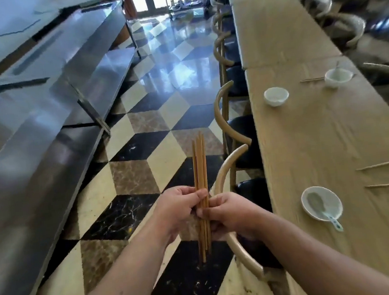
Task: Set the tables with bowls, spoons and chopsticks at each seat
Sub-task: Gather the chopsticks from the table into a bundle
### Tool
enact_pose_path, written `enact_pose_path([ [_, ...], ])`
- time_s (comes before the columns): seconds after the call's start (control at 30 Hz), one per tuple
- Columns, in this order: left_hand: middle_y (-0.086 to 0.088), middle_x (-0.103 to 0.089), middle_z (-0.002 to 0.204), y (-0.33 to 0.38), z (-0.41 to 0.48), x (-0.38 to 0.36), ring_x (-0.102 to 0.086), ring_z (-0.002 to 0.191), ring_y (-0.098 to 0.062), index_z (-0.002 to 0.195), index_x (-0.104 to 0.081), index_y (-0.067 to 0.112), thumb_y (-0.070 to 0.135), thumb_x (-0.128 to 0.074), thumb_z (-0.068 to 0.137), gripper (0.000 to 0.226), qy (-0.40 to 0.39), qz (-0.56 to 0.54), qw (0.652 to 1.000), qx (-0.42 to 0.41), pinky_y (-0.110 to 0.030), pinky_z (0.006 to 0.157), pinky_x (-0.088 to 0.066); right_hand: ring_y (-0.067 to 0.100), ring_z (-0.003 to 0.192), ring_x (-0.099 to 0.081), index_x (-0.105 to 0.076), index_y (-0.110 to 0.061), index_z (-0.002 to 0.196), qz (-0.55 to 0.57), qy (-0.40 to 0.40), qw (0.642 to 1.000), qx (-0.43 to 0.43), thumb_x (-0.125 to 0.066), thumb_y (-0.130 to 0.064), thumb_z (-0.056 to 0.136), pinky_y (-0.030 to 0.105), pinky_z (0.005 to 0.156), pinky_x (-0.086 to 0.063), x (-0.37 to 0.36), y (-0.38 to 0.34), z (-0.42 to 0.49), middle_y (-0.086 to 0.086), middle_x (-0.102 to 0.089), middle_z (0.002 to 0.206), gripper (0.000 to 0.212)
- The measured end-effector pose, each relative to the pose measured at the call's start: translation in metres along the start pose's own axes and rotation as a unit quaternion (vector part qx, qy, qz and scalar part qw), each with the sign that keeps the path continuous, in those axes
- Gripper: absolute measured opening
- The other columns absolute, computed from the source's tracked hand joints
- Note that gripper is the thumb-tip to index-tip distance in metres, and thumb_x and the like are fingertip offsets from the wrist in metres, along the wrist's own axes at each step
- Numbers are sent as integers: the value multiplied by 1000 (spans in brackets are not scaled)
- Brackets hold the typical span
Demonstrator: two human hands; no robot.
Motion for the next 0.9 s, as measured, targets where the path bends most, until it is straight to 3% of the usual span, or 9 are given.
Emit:
enact_pose_path([
  [0.3, -3, -84, 91, 38, 57, 16, -82, 89, -16, 102, -83, 19, 34, -74, 99, 18, -205, 92, 973, -56, -46, 96, -63, 33, 98, -81, -79, -8, 113, 117, 246, 961, 56, -69, -23, 104, 58, 96, -62, -16, -9, 0, 14, -83, 104, 21],
  [0.47, -6, -84, 92, 51, 61, -31, -82, 91, -19, 110, -81, 14, 30, -73, 100, 20, -305, 136, 940, -68, -45, 95, -64, 35, 100, -80, -77, -9, 109, 208, 362, 907, 45, -72, -23, 102, 61, 97, -61, -14, 16, -24, 16, -83, 103, 16],
  [0.6, -5, -84, 88, 55, 49, -91, -82, 86, -19, 103, -82, 15, 32, -70, 102, 20, -372, 191, 905, -81, -41, 89, -64, 26, 89, -82, -74, -4, 118, 295, 423, 855, 51, -70, -21, 103, 41, 80, -68, -2, 44, -64, 14, -83, 99, 23],
  [0.73, -6, -84, 89, 52, 31, -154, -82, 85, -19, 100, -83, 15, 33, -71, 102, 22, -419, 253, 870, -60, -32, 77, -63, 21, 83, -82, -74, -6, 117, 351, 487, 798, 49, -71, -23, 102, 29, 68, -64, 6, 81, -103, 10, -84, 96, 23],
  [0.8, -5, -84, 89, 51, 28, -181, -82, 80, -17, 101, -83, 14, 32, -71, 102, 22, -431, 274, 858, -46, -21, 62, -58, 23, 86, -82, -75, -7, 115, 385, 494, 778, 51, -73, -22, 100, 30, 70, -63, 17, 102, -111, 10, -83, 97, 22],
  [0.9, 1, -81, 75, 49, 43, -222, -78, 66, -11, 99, -82, 14, 29, -72, 101, 18, -415, 301, 858, -49, -17, 52, -55, 21, 79, -79, -75, -6, 113, 422, 522, 740, 48, -70, -18, 102, 33, 70, -64, 52, 140, -109, 9, -82, 92, 17],
])
Point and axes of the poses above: each hand's wrist, its own z-axis towards the middle knuckle, its own x-axis out of the back of the hand, y = z × x, the point moved 1 cm from there along z, towards the middle knuckle
